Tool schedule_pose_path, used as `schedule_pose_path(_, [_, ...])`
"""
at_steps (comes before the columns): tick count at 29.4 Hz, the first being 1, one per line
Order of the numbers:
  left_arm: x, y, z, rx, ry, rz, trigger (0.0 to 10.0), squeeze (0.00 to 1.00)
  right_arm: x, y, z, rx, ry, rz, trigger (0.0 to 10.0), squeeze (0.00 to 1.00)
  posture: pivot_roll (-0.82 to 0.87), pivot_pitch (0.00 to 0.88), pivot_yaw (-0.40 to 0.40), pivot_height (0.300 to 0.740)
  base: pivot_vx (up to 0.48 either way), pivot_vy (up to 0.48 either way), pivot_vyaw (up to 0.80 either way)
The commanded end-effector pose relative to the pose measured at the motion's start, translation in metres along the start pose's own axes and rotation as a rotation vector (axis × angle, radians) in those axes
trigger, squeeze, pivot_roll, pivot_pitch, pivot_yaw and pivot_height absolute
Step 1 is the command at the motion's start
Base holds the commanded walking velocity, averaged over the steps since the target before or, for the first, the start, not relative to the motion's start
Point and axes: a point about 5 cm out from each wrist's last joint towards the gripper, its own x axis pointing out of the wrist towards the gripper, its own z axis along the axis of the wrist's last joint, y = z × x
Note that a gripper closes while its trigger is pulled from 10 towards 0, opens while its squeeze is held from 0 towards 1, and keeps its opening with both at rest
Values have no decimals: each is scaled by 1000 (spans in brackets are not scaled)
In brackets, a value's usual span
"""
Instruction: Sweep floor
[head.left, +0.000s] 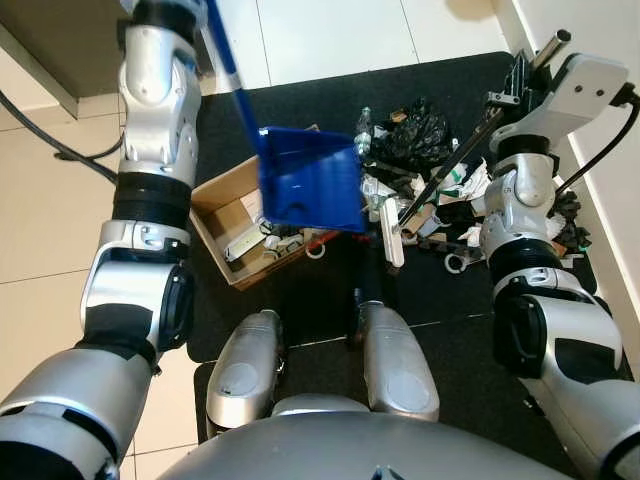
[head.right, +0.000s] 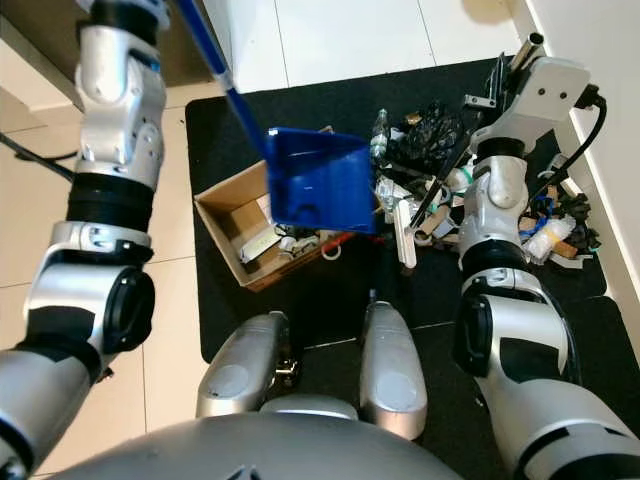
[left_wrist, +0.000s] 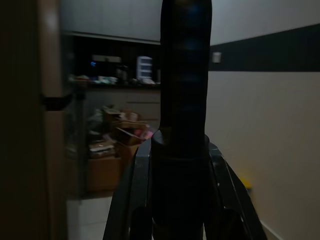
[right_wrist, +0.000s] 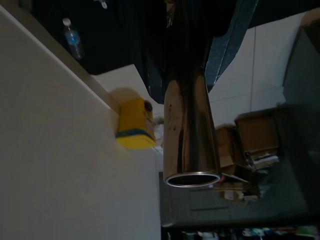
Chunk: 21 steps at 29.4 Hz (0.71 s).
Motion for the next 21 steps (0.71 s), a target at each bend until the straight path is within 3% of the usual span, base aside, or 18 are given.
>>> schedule_pose_path(1, [5,-1,11,36,-20,-11,10000,0,2,1,0,-3,8,-5,10000,0,125,89,33,740,0,0,0])
schedule_pose_path(2, [7,0,13,103,11,11,10000,0,1,1,-2,-5,29,-25,10000,0,125,90,33,740,0,0,0])
schedule_pose_path(4, [6,1,13,92,24,45,10000,0,2,1,-3,-12,45,-44,10000,0,126,91,34,740,0,0,0])
schedule_pose_path(5, [1,1,11,-1,34,54,10000,0,2,-1,-4,-27,61,-74,10000,0,124,91,37,740,0,0,0])
schedule_pose_path(7, [-3,0,10,-48,23,24,10000,0,2,-2,-4,-30,63,-86,10000,0,124,91,37,740,0,0,0])
schedule_pose_path(13, [-25,-2,-5,-38,114,35,10000,0,2,-6,-1,-68,43,-33,10000,0,120,89,33,740,0,0,0])
schedule_pose_path(21, [-25,-2,-8,4,138,33,10000,0,4,5,4,-62,17,27,10000,0,115,86,29,740,0,0,0])
